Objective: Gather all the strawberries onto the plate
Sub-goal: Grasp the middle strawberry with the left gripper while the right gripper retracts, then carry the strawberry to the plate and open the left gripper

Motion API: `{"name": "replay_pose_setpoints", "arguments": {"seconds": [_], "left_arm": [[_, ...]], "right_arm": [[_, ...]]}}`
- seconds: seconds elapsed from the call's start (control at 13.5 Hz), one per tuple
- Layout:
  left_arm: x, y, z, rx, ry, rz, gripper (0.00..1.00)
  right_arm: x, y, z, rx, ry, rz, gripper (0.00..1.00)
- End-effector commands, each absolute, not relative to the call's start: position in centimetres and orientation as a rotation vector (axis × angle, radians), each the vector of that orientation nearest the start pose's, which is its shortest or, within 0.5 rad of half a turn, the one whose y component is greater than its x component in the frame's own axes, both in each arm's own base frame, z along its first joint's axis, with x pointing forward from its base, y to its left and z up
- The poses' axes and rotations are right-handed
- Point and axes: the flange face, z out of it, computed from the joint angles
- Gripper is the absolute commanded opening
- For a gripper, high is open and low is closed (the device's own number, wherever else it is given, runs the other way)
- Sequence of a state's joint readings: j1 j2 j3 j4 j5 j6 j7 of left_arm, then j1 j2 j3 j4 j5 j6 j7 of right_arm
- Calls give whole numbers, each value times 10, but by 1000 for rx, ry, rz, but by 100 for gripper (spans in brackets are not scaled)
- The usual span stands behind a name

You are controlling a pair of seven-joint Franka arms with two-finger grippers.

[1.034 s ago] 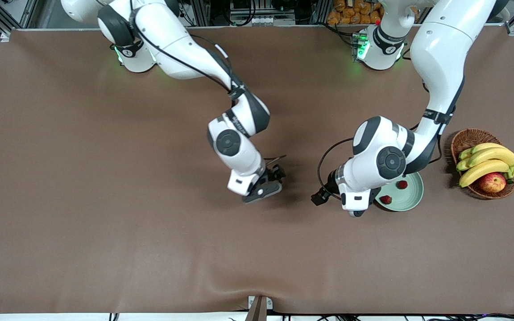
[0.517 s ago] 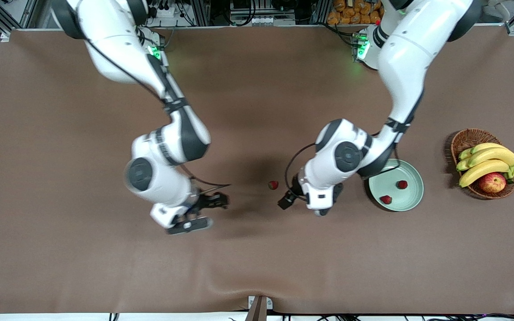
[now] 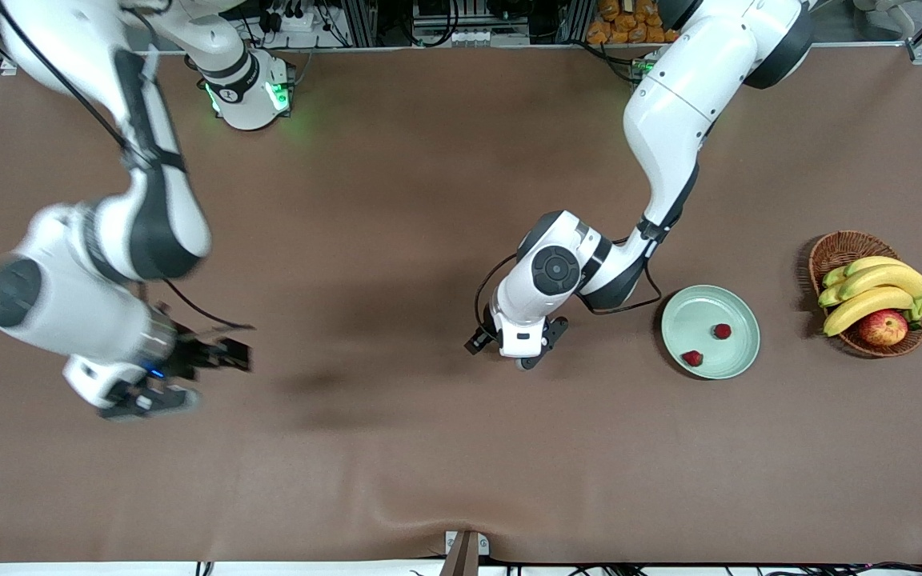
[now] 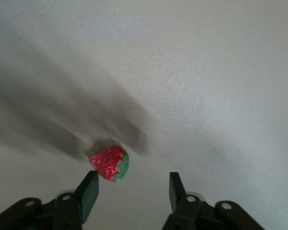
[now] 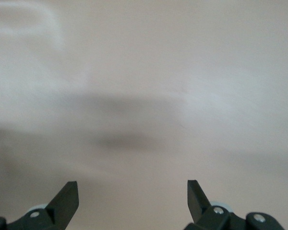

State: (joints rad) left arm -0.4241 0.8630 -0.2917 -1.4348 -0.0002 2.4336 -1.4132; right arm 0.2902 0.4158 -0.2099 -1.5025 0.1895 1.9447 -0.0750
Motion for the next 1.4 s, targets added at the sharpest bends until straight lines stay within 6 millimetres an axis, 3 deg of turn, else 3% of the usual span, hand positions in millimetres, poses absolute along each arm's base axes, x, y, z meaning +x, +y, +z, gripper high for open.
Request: {"name": "replay_pose_setpoints", "arguments": {"seconds": [0.0,0.3,0.44,0.74,0.89,0.96,1.11,1.18,1.33], "left_arm": [[591,-448,196,-3108,-1260,114,65],[587,-448,187,-3085,-1194,108,65],[586,-449,185,-3087,-1180,103,62],[580,-456,182,-3102,-1129,109,41],[582,-454,185,-3126,-1075,98,15],[586,-450,188,-3131,-1071,90,11],[605,-427,211,-3119,-1125,65,8],[622,-401,234,-3097,-1163,55,7],[645,-349,272,-3083,-1065,66,0]], "right_arm": [[620,36,481,-3062,-150,12,100],[593,-23,528,-3056,-146,42,100],[578,-27,550,-3088,-164,66,100],[556,-27,589,-3111,-164,104,100],[552,-30,603,-3112,-146,119,100],[550,-31,605,-3112,-130,133,100],[544,-32,620,-3115,-14,149,100],[542,-32,626,-3115,-4,153,100],[536,-30,637,-3114,-8,146,100]]}}
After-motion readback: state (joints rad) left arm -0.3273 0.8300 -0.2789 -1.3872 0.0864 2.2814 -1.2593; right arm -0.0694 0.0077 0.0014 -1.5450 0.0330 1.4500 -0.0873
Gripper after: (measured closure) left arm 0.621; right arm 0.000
